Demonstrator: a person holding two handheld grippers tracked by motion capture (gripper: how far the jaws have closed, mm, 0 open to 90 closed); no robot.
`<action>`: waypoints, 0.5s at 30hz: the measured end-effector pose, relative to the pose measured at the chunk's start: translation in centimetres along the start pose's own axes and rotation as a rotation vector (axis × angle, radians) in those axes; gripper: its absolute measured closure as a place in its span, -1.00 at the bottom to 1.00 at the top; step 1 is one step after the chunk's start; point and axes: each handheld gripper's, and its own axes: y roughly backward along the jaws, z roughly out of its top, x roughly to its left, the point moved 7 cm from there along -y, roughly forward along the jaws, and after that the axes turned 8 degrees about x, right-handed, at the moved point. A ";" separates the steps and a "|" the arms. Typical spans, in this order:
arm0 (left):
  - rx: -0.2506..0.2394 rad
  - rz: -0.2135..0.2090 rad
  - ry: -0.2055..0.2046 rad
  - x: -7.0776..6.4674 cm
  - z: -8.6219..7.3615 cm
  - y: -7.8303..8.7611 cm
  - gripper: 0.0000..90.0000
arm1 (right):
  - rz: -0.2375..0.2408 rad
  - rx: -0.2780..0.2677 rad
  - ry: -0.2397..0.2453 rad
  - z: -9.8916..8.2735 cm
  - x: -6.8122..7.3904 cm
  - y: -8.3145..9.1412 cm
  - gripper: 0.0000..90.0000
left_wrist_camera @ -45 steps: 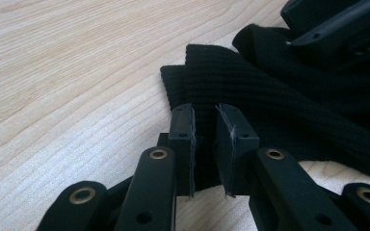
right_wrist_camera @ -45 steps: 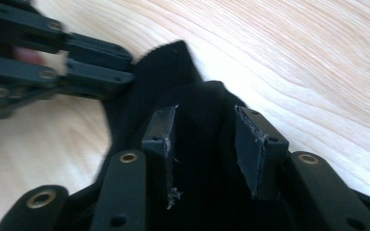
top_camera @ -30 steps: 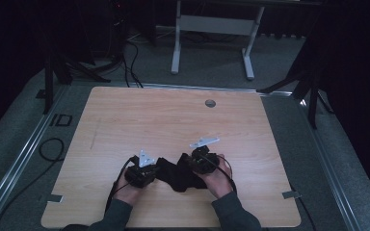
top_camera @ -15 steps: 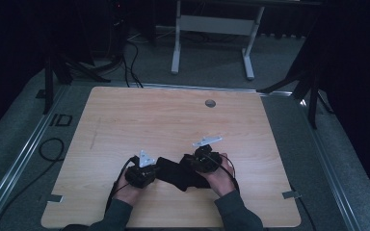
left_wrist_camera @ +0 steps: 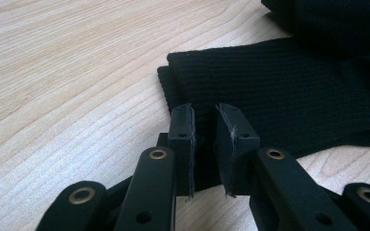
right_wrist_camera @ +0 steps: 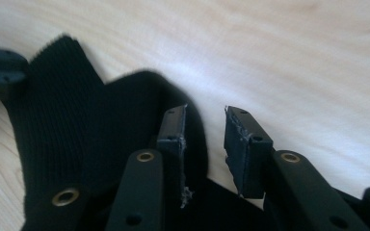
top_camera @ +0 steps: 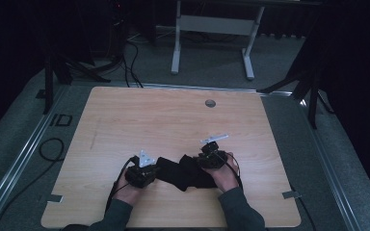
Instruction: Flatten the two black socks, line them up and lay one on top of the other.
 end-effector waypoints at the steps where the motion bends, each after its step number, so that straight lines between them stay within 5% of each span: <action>1: 0.000 0.000 0.000 0.0 0.0 0.0 0.73 | 0.006 0.017 0.005 -0.2 0.2 -0.6 0.49; 4: 0.000 0.001 -0.001 0.0 0.0 0.0 0.73 | -0.022 0.063 0.023 -0.6 0.4 -1.8 0.50; 8: 0.000 0.000 0.000 0.0 0.0 0.0 0.73 | -0.046 0.073 0.034 -0.7 0.8 -1.9 0.91; 15: -0.003 -0.003 0.005 0.0 0.0 0.0 0.73 | -0.081 -0.001 0.017 -2.3 0.5 1.9 0.92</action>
